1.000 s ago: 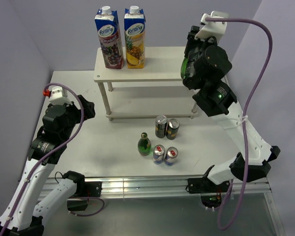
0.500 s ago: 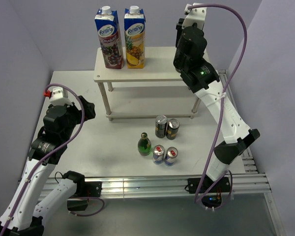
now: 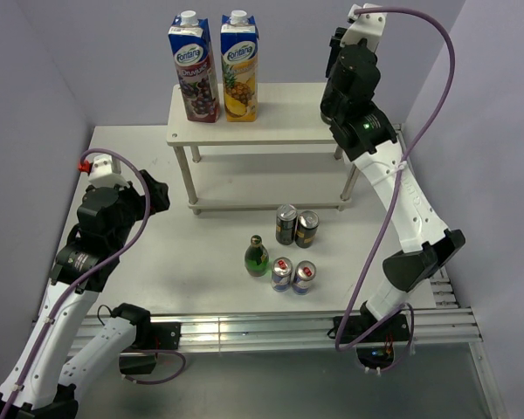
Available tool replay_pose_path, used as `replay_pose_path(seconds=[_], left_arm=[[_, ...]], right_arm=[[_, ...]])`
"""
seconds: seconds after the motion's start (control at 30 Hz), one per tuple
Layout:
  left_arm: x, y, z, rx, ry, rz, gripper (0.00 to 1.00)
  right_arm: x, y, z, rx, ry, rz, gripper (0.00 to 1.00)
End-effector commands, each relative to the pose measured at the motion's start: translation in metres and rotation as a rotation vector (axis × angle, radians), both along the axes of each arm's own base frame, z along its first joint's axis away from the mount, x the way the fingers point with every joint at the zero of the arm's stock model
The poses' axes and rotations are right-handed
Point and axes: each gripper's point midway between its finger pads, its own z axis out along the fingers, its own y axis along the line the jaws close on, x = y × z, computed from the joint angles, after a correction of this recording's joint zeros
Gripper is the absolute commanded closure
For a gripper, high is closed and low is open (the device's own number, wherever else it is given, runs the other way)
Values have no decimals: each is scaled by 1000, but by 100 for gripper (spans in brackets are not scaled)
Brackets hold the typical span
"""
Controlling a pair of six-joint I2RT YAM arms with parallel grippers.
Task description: Place and organize the beverage onto the shelf
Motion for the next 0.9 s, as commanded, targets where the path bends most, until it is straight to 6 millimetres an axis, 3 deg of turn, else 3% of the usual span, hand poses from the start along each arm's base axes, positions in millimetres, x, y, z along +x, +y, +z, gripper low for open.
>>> replay_pose_path(seconds=[0.0,0.27,0.47,0.63,0.8,0.87], left_arm=[[3,0,8,4,-33,-4,3],[3,1,8,5,-32,0,3],[4,2,7,5,-29,5,3],[4,3,8,5,-32,8,3],[4,4,9,3,-33,11,3],[4,4,8,5,-31,13,3]], right_arm=[[-7,-7,10,35,-45,2,100],[-9,1,-2,53,-31,54,100],[-11,7,-11,54,-18,87,91],[-14,12,-14,55,-15,108,68],[-16,20,-19,54,-7,133,36],[-15,22,-21,48,-2,137,32]])
